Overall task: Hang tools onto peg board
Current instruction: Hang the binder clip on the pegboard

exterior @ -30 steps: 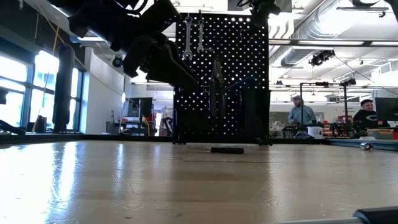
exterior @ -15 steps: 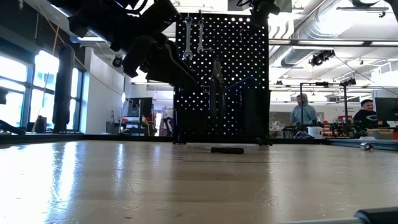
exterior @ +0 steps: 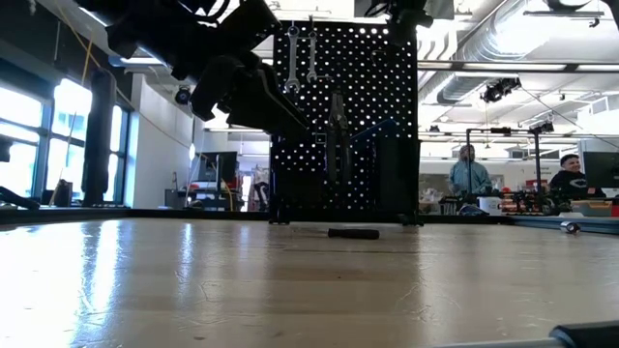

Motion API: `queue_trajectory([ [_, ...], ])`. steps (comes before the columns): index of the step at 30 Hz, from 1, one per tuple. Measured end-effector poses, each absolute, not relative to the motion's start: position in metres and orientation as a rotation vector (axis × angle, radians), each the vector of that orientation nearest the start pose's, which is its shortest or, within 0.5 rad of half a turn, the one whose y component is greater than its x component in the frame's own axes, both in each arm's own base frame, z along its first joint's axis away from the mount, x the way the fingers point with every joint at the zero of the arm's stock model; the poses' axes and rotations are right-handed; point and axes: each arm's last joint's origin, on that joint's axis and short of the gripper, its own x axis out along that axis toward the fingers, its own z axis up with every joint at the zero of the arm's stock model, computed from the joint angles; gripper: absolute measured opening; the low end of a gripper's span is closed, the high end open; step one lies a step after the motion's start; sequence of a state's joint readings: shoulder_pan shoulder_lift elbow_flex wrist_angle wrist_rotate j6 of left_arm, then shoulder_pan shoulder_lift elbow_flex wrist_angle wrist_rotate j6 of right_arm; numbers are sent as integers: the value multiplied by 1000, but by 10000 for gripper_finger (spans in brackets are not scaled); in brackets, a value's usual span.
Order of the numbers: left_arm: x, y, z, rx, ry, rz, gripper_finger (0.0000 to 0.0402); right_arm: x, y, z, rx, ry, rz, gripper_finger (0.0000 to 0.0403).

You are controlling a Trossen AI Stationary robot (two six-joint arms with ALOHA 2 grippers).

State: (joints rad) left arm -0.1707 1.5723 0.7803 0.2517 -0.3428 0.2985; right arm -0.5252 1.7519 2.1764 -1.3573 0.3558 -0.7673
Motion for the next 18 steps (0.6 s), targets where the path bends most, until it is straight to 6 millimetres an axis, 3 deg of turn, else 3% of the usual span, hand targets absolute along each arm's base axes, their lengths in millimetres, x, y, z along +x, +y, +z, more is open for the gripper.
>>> queue_trajectory([
  [18, 313, -44, 186, 430, 557, 87, 200, 289, -157, 439, -662, 1223, -469, 0],
])
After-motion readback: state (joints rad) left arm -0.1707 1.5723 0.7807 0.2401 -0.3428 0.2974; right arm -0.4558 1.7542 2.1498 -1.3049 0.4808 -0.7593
